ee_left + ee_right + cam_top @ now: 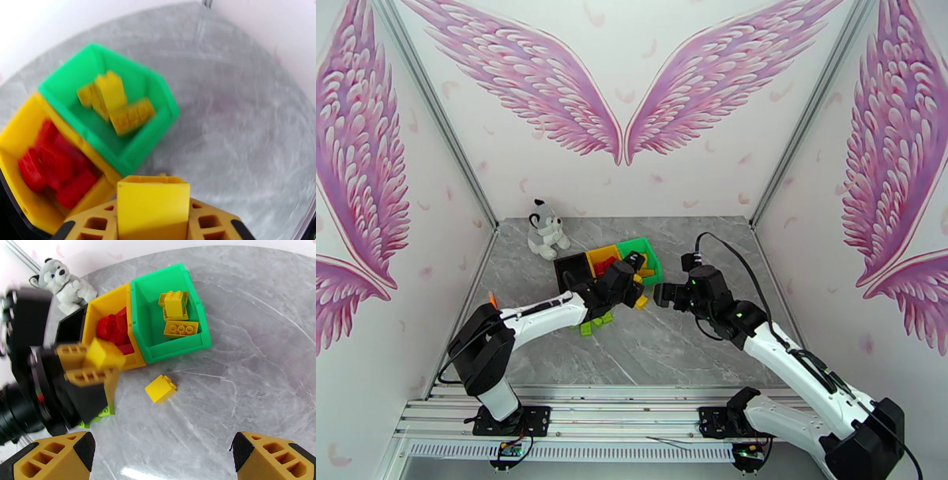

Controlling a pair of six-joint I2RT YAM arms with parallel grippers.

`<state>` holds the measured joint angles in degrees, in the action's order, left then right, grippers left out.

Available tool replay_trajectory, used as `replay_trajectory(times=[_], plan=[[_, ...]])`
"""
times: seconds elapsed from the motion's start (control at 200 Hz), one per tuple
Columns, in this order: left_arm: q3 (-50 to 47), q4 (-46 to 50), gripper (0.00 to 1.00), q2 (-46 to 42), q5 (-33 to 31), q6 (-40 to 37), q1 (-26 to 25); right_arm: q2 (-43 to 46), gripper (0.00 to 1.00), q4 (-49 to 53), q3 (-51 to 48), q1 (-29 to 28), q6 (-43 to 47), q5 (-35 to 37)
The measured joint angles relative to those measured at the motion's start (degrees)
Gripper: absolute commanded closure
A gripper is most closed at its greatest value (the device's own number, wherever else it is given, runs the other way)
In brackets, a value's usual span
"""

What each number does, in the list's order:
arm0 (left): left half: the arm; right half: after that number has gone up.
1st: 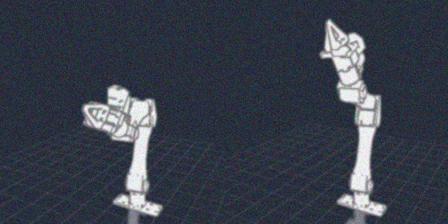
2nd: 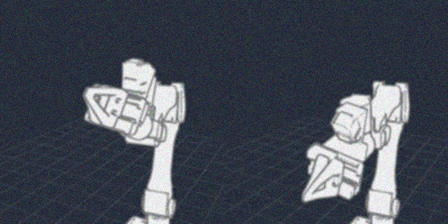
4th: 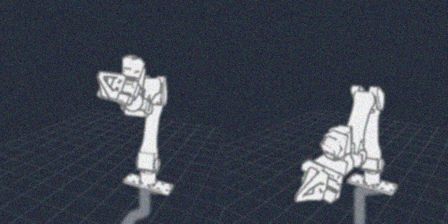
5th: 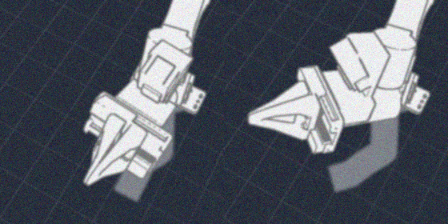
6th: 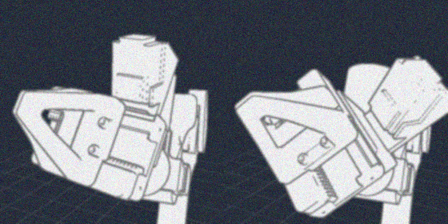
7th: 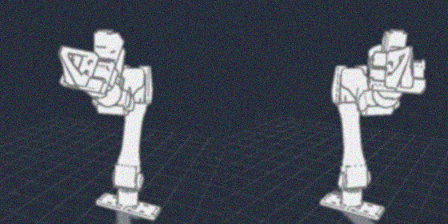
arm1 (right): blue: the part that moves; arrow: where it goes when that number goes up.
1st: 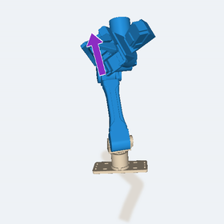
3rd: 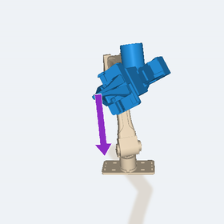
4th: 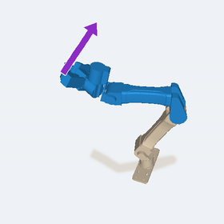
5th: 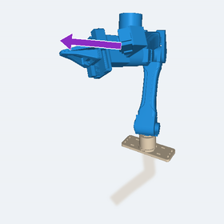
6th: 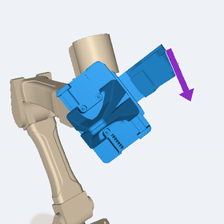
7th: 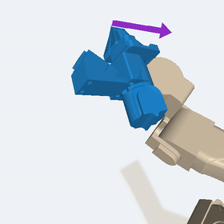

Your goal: Sort the legos into containers by color

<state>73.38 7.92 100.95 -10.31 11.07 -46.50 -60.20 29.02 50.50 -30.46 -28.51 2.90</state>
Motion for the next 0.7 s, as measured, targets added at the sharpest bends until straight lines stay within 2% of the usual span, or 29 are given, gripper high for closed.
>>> replay_trajectory(times=[0.155, 0.28, 0.36, 0.45, 0.7], plan=[[13.3, 3.2, 0.64, 8.4, -0.9, -0.2, 2.8, 0.1, 0.02, 0.0, 0.0, 0.1, 0.0, 0.0], [20.1, 6.0, 0.56, 14.5, -1.6, 0.0, 4.9, 0.1, 0.02, 0.0, 0.0, 0.1, 0.0, 0.0], [21.7, 7.0, 0.40, 17.0, -1.3, 0.3, 6.3, 0.2, 0.02, 0.0, 0.0, 0.2, 0.0, 0.0], [21.9, 7.9, 0.31, 18.1, -1.1, 1.4, 7.4, 0.2, 0.02, 0.0, -0.1, 0.4, 0.0, 0.0], [20.5, 6.3, 0.22, 17.3, -0.4, 0.7, 6.5, 0.2, 0.02, 0.0, -0.2, 0.5, 0.0, 0.0]])
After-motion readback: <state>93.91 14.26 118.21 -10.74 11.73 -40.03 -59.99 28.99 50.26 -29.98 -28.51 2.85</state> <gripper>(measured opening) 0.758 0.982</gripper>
